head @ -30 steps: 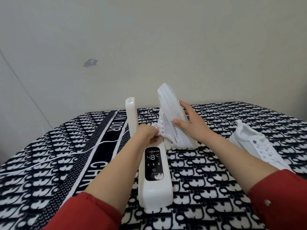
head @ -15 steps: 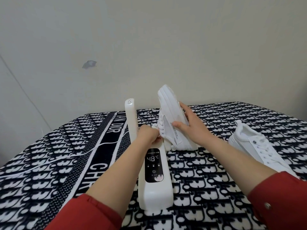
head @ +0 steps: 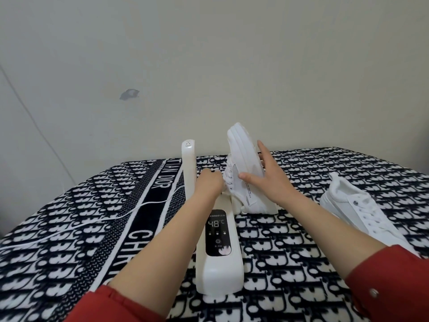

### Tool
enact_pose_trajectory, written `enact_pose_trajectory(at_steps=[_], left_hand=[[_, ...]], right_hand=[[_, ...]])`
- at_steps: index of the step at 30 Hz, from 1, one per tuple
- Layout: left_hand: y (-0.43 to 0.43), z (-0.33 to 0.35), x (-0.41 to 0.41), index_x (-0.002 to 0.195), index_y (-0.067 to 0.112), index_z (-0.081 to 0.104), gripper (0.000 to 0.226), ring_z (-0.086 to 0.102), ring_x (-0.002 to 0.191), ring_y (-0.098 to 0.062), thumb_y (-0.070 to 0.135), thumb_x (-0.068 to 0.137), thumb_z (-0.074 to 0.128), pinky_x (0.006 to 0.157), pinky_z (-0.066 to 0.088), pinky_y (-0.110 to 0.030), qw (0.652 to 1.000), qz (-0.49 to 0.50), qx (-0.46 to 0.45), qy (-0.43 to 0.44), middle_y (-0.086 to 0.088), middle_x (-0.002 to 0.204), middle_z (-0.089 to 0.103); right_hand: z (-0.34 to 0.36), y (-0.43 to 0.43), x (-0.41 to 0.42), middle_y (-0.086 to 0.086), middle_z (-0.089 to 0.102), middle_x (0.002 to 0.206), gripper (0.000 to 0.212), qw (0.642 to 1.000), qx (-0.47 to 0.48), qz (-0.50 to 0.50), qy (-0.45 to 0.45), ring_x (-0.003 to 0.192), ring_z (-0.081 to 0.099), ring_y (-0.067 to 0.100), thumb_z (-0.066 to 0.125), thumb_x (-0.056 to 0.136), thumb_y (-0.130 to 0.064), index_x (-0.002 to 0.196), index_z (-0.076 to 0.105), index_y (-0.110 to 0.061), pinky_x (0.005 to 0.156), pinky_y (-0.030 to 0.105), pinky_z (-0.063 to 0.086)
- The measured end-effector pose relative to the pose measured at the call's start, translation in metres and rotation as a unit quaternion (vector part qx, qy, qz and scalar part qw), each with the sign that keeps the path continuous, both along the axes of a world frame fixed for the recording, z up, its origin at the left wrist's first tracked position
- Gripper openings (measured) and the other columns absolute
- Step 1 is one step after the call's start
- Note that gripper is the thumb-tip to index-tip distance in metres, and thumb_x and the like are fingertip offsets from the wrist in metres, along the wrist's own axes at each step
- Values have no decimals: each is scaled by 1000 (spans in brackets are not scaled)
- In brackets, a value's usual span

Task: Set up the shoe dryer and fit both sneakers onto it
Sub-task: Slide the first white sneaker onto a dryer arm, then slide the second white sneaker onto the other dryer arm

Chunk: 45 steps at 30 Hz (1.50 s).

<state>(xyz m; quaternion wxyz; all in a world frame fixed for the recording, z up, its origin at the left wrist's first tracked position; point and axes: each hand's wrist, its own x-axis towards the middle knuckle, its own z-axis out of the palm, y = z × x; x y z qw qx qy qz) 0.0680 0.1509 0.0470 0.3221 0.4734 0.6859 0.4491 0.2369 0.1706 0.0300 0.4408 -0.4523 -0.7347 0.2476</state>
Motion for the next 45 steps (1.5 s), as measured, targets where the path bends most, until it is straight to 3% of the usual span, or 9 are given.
enact_pose_trajectory(at_steps=[4, 10, 16, 21, 25, 30, 36, 40, 45], left_hand=[[-3, 1, 2, 128, -4, 51, 37, 56, 108, -31, 16, 99, 41, 80, 39, -30, 1000, -4, 4, -1, -23, 130, 55], [-4, 4, 6, 126, -5, 52, 36, 55, 118, -36, 15, 98, 42, 79, 39, -30, 1000, -5, -3, -2, -24, 128, 56], [-11, 9, 10, 129, -3, 51, 39, 54, 119, -36, 17, 97, 42, 93, 45, -38, 1000, -13, -9, 0, -23, 129, 56], [-15, 13, 14, 127, 0, 48, 35, 50, 120, -35, 17, 98, 39, 88, 40, -35, 1000, -12, -23, 4, -19, 132, 52], [-22, 19, 19, 139, 4, 42, 45, 48, 126, -33, 21, 98, 39, 101, 41, -39, 1000, -14, -16, 1, -17, 141, 48], [-36, 31, 38, 145, 11, 35, 49, 43, 132, -26, 24, 98, 37, 101, 35, -34, 995, -8, 91, 28, -9, 147, 42], [-58, 42, 76, 141, 13, 38, 46, 37, 131, -21, 18, 96, 44, 107, 29, -30, 959, -18, 264, 99, -9, 143, 37], [-68, 41, 104, 131, 16, 49, 40, 39, 127, -23, 10, 91, 49, 106, 34, -34, 938, -23, 319, 133, -7, 139, 38], [-73, 30, 144, 123, 20, 56, 38, 39, 124, -23, 8, 87, 50, 104, 33, -33, 933, -33, 328, 144, -6, 134, 43]], right_hand=[[-1, 1, 1, -7, 27, 158, 109, 1000, 7, -5, 0, 142, 29, 12, 74, 69, -59, 153, 11, -31, 117, 44, 28], [-2, 2, 3, -5, 27, 158, 105, 1000, 19, -7, -6, 143, 28, 13, 75, 73, -52, 154, 14, -26, 117, 43, 26], [-1, 3, 3, -7, 25, 159, 106, 1000, 13, -16, -4, 143, 26, 13, 74, 72, -56, 154, 12, -28, 117, 42, 26], [0, 0, 7, -5, 27, 158, 109, 1000, -2, -28, 3, 142, 30, 16, 74, 70, -59, 153, 10, -30, 115, 43, 29], [2, -4, 10, -5, 21, 160, 107, 999, 4, -33, 4, 143, 28, 16, 74, 73, -56, 154, 10, -29, 113, 35, 27], [8, -17, 19, -3, 18, 162, 100, 999, 15, -33, 15, 147, 20, 15, 66, 78, -60, 154, 10, -30, 118, 40, 21], [15, -41, 47, 2, 29, 157, 92, 997, 27, -65, 41, 142, 31, 15, 46, 78, -77, 152, 21, -29, 116, 44, 29], [12, -53, 80, 3, 35, 153, 72, 993, 44, -108, 27, 138, 36, 16, 47, 90, -61, 149, 30, -24, 114, 45, 32], [2, -66, 125, 9, 36, 152, 70, 984, 32, -173, -7, 140, 34, 21, 63, 90, -41, 148, 32, -15, 116, 43, 29]])
